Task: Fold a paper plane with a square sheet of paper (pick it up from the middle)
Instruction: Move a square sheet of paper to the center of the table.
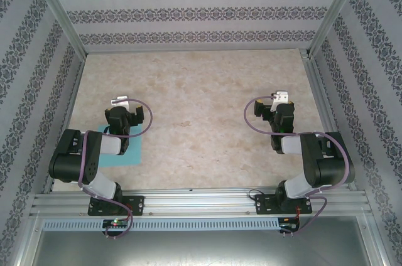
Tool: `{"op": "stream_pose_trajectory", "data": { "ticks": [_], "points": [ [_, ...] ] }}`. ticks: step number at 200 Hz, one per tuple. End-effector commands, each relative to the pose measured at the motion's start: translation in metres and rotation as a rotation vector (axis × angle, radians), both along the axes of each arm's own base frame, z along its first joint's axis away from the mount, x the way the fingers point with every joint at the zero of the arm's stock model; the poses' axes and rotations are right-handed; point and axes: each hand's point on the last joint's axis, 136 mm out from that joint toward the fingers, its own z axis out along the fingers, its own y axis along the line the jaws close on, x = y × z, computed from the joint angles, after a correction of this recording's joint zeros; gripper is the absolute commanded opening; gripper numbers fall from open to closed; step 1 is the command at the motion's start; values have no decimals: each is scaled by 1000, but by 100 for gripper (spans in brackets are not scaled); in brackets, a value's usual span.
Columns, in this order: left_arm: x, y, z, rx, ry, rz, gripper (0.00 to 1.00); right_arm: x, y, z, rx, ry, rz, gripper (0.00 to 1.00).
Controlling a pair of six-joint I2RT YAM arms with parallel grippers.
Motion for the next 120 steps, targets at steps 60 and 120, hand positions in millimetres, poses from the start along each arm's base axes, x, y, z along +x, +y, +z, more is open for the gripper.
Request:
{"op": "stream_pose_trajectory", "data": {
  "ticks": [60,120],
  "points": [
    [7,2,16,5,-60,-1,100,4,0,8,-7,-21,13,98],
    [6,2,15,5,-58,-2,100,5,-1,8,-3,-19,12,98]
  ]
}}
